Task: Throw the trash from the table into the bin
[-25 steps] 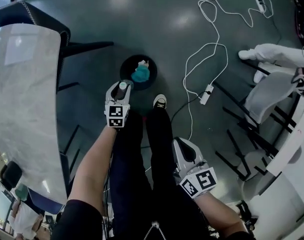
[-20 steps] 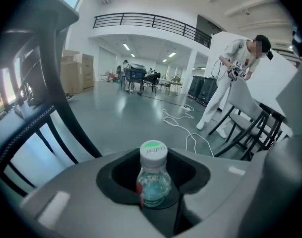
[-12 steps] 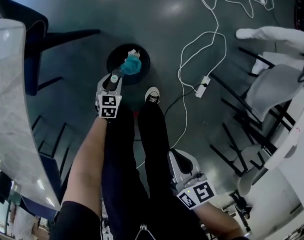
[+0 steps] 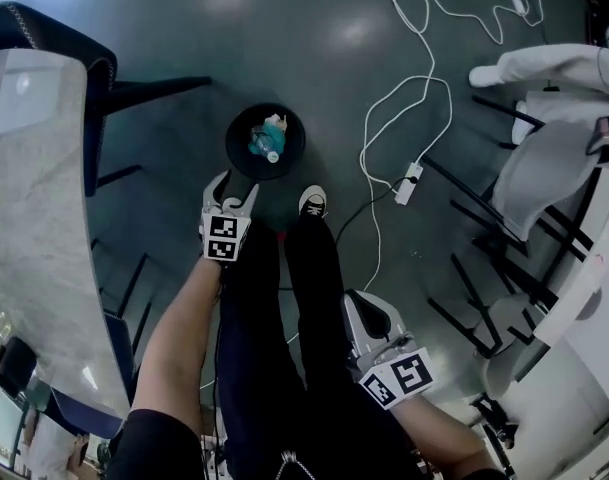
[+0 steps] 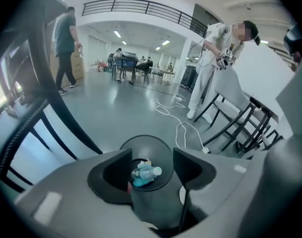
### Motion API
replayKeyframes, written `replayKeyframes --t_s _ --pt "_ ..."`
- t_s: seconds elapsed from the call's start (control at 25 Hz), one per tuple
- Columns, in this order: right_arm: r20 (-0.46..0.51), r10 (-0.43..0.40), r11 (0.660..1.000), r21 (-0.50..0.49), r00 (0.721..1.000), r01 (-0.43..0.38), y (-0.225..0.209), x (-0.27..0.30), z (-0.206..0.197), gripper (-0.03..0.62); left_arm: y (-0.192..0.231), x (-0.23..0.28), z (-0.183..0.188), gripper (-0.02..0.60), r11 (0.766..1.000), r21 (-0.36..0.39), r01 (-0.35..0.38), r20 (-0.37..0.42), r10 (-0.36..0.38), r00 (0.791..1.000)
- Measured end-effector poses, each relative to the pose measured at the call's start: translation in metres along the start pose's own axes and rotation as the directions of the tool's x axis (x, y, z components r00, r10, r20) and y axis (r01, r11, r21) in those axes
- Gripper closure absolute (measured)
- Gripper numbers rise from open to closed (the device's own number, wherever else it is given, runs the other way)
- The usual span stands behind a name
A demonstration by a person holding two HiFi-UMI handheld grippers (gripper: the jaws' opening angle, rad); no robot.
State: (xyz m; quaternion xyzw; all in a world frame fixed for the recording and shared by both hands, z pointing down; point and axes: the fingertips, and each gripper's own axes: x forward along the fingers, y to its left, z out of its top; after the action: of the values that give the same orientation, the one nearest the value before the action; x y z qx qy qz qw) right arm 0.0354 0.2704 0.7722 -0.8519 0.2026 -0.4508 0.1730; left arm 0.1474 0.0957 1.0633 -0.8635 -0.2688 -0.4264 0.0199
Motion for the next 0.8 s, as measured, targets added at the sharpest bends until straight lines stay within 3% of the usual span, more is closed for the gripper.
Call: replayKeyframes --t_s 0.16,0.28,0.48,0.64,0.72,0.8 --pt "0.045 0.038 0.999 -0.039 0.998 -0.036 0.023 -0.021 0.041 0.566 -0.028 -0.083 0.061 0.434 0.998 -0.058 0.014 0.129 -0.007 0.992" --pt "0.088 0.103 0.991 -0.095 0.991 -0.095 0.043 -0.037 0.083 0.566 -0.046 -0.163 0.131 0.563 0.992 -0.126 -0.004 0.241 0.034 0.97" --pt "0.133 0.316 0.925 -0.265 0.939 -0.274 0.088 -0.058 0.166 0.568 -0.072 -0.3 0.24 0.58 0.969 -0.229 -0.093 0.43 0.187 0.883" --pt "0.083 0.479 0.824 -0.385 0.874 -0.415 0.16 -0.081 0.205 0.568 -0.095 -0.43 0.294 0.58 0.931 -0.308 -0.194 0.516 0.335 0.788" --pt "0.03 0.583 0.731 -0.457 0.812 -0.507 0.206 -0.082 0.221 0.568 -0.097 -0.49 0.312 0.58 0.888 -0.358 -0.29 0.544 0.45 0.708" --pt "-0.044 0.684 0.604 -0.525 0.728 -0.599 0.257 -0.087 0.235 0.568 -0.099 -0.542 0.321 0.58 0.823 -0.417 -0.386 0.555 0.567 0.609"
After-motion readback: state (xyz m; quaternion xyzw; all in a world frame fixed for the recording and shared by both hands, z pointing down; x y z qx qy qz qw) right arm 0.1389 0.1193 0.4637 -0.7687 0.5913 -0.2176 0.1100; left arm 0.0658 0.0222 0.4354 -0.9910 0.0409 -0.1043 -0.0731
